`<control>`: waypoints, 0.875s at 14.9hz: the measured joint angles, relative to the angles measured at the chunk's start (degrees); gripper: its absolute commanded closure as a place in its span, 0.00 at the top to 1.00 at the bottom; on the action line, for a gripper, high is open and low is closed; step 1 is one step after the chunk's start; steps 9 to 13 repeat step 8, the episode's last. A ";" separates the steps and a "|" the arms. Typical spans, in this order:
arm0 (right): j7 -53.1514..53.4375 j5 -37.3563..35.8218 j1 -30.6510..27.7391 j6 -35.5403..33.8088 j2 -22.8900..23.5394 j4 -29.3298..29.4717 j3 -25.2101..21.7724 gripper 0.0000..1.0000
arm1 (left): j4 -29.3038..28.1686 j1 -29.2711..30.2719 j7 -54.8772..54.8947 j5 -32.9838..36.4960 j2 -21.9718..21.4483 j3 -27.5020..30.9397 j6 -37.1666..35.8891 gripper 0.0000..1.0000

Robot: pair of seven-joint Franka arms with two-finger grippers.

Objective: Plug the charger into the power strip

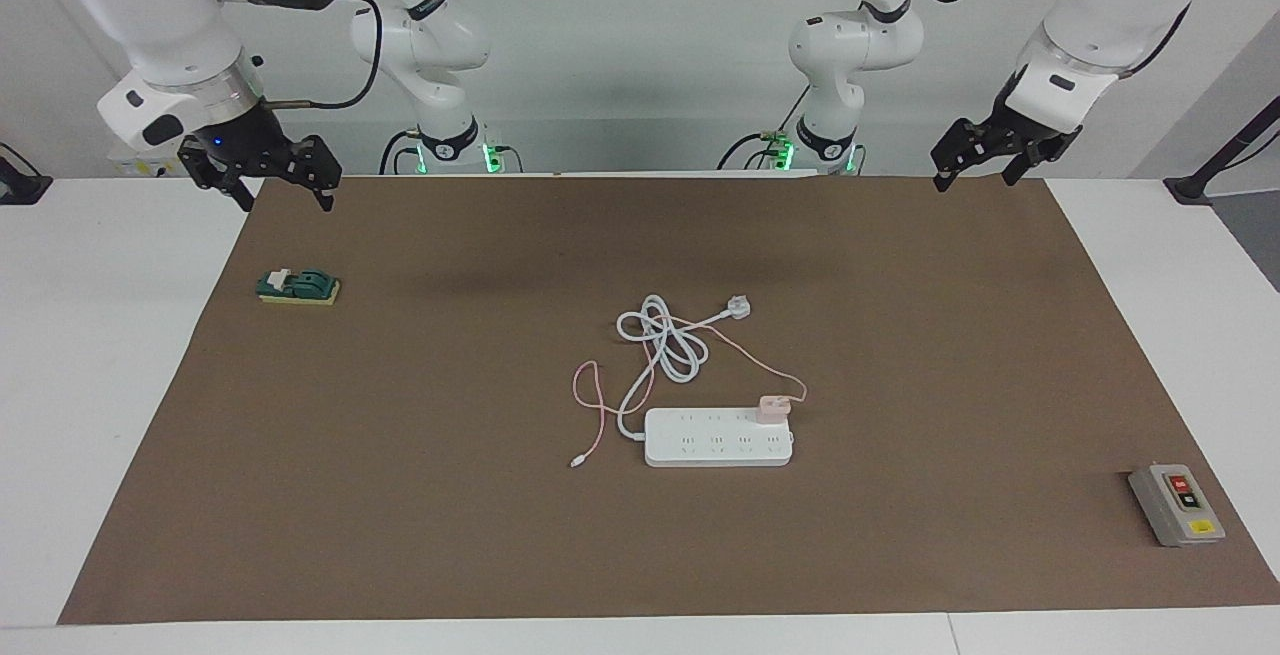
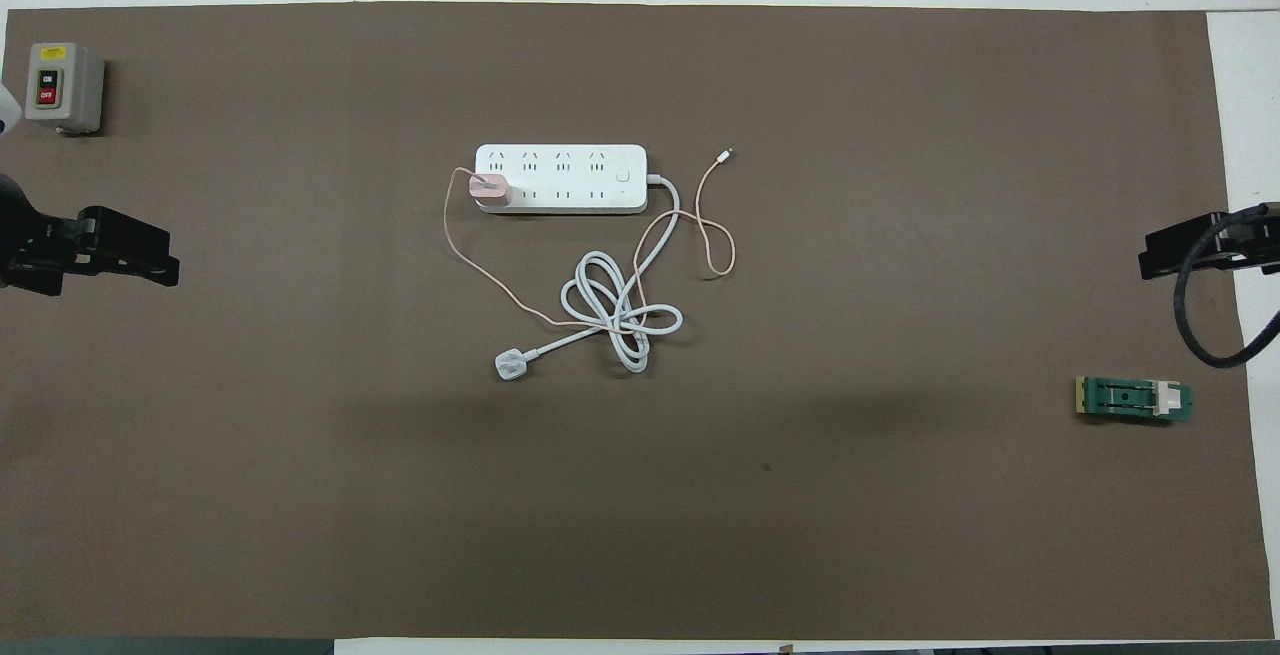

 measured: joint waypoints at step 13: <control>0.00 0.00 0.04 0.00 0.00 0.00 0.10 1.00 | 0.00 -0.15 0.39 0.00 -0.07 -0.05 0.35 1.00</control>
